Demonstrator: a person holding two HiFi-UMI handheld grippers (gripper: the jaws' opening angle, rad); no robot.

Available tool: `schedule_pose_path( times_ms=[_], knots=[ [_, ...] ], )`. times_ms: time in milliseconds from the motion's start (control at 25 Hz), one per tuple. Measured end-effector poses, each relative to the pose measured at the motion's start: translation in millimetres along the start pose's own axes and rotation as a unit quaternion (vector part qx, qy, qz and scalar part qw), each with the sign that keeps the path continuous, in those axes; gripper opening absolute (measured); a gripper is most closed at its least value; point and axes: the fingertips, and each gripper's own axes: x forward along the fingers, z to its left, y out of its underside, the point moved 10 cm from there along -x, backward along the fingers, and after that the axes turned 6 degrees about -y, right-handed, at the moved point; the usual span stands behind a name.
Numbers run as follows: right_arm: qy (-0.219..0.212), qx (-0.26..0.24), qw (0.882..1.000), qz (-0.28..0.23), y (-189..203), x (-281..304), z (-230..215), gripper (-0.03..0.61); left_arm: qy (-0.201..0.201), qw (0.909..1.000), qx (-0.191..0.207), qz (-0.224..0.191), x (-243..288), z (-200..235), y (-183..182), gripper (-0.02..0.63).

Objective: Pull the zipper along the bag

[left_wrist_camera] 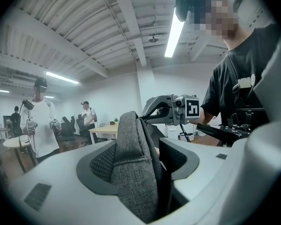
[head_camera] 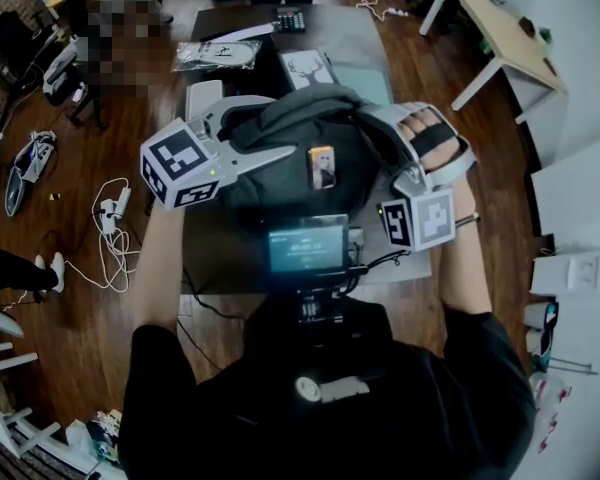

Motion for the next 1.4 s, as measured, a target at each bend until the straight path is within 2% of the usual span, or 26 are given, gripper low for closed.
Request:
schedule_pose_path(
  times_ms=[160,240,320,400,440,480,520,560,600,640,680,720,760,800,880,960,1040,1120,1200,1280,1360,1400],
  knots=[
    [-0.021,-0.050,0.998,0.020,-8,6,-4,0.017,-0.001,1.0000,-0.005,0.002,4,3,-1,0.270],
    [-0.024,-0.049,0.998,0.019,-10,8,-4,0.017,-0.006,1.0000,-0.003,0.001,4,3,-1,0.270],
    [-0.017,-0.008,1.000,-0.004,-7,4,-5,0.017,-0.009,0.9999,0.000,-0.008,0,1,0,0.270],
    [-0.006,0.085,0.995,-0.055,7,-3,-8,0.029,-0.008,0.9995,-0.003,-0.032,-7,0,1,0.270],
    [-0.003,0.147,0.986,-0.085,18,-6,-10,0.051,-0.008,0.9989,-0.009,-0.046,-9,1,0,0.270],
    [-0.002,0.213,0.970,-0.116,30,-9,-13,0.089,-0.008,0.9981,-0.016,-0.059,-11,2,0,0.270],
    [-0.003,0.284,0.947,-0.147,42,-14,-15,0.128,-0.011,0.9972,-0.023,-0.070,-12,5,1,0.270],
    [-0.010,0.359,0.916,-0.180,54,-19,-17,0.135,-0.014,0.9962,-0.032,-0.080,-13,7,3,0.270],
    [-0.022,0.429,0.878,-0.212,63,-24,-17,0.144,-0.016,0.9951,-0.041,-0.089,-15,9,7,0.270],
    [-0.039,0.480,0.842,-0.243,70,-29,-17,0.202,-0.019,0.9939,-0.050,-0.097,-18,10,10,0.270],
    [-0.060,0.507,0.816,-0.270,74,-31,-17,0.267,-0.021,0.9929,-0.056,-0.102,-21,10,12,0.270],
    [-0.079,0.513,0.804,-0.290,75,-31,-17,0.301,-0.025,0.9924,-0.058,-0.106,-23,9,13,0.270],
    [-0.093,0.504,0.807,-0.295,74,-29,-17,0.371,-0.030,0.9923,-0.054,-0.107,-26,8,14,0.270],
    [-0.103,0.487,0.818,-0.288,71,-24,-18,0.407,-0.039,0.9925,-0.046,-0.107,-31,6,14,0.270],
    [-0.133,0.457,0.839,-0.262,61,-9,-18,0.417,-0.060,0.9926,-0.028,-0.102,-44,2,15,0.270],
    [-0.168,0.435,0.847,-0.254,51,9,-17,0.430,-0.086,0.9913,-0.019,-0.097,-66,-4,21,0.270],
    [-0.184,0.408,0.859,-0.250,44,22,-15,0.430,-0.123,0.9868,-0.031,-0.100,-92,-11,35,0.271],
    [-0.191,0.394,0.864,-0.249,44,29,-13,0.430,-0.187,0.9757,-0.044,-0.105,-118,-23,61,0.272],
    [-0.195,0.398,0.860,-0.253,48,32,-12,0.406,-0.261,0.9591,-0.048,-0.097,-134,-40,97,0.272],
    [-0.193,0.398,0.861,-0.251,53,34,-11,0.372,-0.325,0.9416,-0.036,-0.080,-137,-60,135,0.272],
    [-0.195,0.400,0.862,-0.242,54,35,-9,0.345,-0.360,0.9314,-0.024,-0.049,-130,-80,174,0.272],
    [-0.198,0.402,0.861,-0.239,54,36,-9,0.339,-0.363,0.9308,-0.027,-0.033,-124,-89,191,0.272]
  ],
)
